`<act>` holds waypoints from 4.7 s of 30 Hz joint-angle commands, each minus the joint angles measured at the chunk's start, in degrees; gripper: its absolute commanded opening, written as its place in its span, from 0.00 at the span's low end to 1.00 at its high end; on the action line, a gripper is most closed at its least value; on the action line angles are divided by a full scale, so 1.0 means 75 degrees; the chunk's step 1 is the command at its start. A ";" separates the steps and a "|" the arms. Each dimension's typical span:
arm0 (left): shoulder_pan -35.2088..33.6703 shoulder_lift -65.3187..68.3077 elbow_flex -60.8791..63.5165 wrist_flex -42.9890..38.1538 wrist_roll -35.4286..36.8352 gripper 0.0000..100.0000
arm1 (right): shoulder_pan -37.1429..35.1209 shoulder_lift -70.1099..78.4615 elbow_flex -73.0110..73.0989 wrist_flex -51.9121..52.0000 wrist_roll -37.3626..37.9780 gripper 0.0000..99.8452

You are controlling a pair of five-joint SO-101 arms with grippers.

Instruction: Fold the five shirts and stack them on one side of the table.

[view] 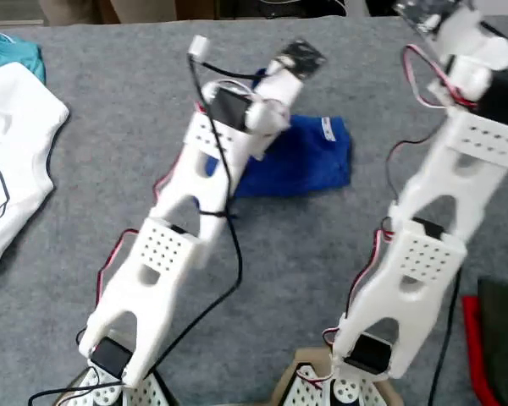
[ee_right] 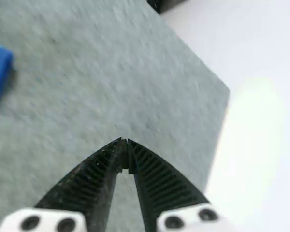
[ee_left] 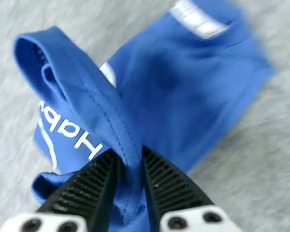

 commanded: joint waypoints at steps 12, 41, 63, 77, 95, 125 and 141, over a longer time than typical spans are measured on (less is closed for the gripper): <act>0.1032 -0.0592 0.1711 -0.3141 0.0469 0.02 | 0.0709 -0.0545 -0.0264 -0.0117 0.0293 0.01; 0.0856 -0.0264 0.2462 -0.4759 0.2848 0.28 | 0.0639 -0.0498 -0.0018 -0.0012 0.0621 0.01; -0.1289 0.0815 0.2649 -0.5345 0.2848 0.03 | -0.2737 0.0404 0.1330 0.0117 -0.2719 0.01; -0.1582 0.1178 0.2790 -0.5357 0.1829 0.03 | -0.4050 -0.0838 0.5081 -0.0094 -0.3247 0.13; -0.2813 0.0756 0.0457 -0.2954 0.5075 0.30 | -0.4155 -0.0838 0.5433 -0.1500 -0.5966 0.21; -0.4032 -0.0920 -0.0363 -0.0094 0.5533 0.28 | -0.4015 0.1037 0.5550 -0.2168 -1.0010 0.08; -0.3985 -0.0932 -0.0387 0.0129 0.5544 0.28 | -0.3241 0.0944 0.4730 -0.0680 -0.9987 0.01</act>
